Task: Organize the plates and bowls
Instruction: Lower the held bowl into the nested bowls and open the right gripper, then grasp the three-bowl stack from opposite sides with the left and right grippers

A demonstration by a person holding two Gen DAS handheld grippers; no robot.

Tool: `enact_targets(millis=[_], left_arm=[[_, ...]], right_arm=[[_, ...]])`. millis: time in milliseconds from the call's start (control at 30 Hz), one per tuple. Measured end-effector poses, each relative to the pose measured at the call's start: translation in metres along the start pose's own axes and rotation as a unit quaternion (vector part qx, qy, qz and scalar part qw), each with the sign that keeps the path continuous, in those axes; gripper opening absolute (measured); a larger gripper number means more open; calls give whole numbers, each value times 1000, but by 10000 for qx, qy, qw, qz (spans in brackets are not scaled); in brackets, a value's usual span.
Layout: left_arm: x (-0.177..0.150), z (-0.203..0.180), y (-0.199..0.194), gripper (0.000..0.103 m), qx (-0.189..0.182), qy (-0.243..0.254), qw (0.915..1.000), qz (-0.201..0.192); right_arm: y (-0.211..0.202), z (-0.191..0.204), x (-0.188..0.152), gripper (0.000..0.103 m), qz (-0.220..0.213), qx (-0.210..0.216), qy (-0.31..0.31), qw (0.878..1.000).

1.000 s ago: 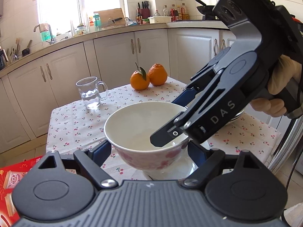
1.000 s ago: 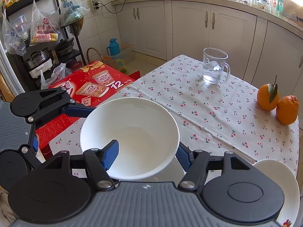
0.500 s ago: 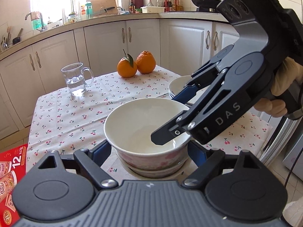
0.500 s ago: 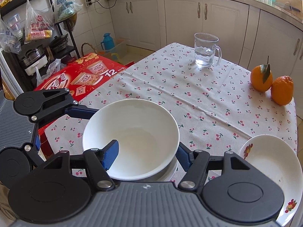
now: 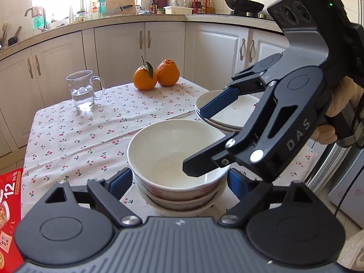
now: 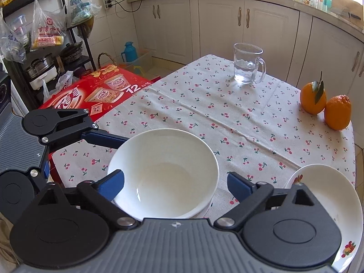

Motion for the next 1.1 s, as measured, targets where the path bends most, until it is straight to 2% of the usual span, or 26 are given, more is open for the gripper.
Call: enact_targets(millis=[133, 200, 267, 400, 633, 867, 1000, 1100], left_arm=[[2, 1, -13, 94, -134, 124, 9997, -148], [3, 4, -21, 101, -162, 187, 9994, -239], [3, 8, -25, 103, -159, 165, 9994, -269], [-2, 18, -21, 102, -348, 136, 9992, 155], [-26, 20, -8, 102, -437, 198, 9974, 542], [-31, 28, 9, 102, -153, 425, 9976, 526], [-33, 29, 20, 102, -439, 522, 9947, 774], [-34, 26, 26, 102, -653, 739, 9919, 804]], right_arm=[[-13, 6, 2, 103, -180, -30, -244, 9995], [-22, 9, 1, 103, -249, -61, -387, 9989], [-31, 11, -2, 103, -298, -116, -521, 9981], [-42, 17, -11, 103, -301, -187, -753, 9965], [-38, 21, -37, 103, -42, -220, -959, 9951], [-21, 19, -56, 103, 187, -173, -1079, 9938], [-9, 15, -62, 103, 275, -37, -1172, 9927], [1, 11, -64, 103, 342, 82, -1242, 9916]])
Point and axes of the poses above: each gripper's, at about its wrist camera, not at the fingertips, and y roughly the way its jaws point, z to its left, x to its top, the point moved 1 cm from there along y, roughly the way its jaws point, and after that the axes turned 13 degrees about -z, right-handed, at the moved point
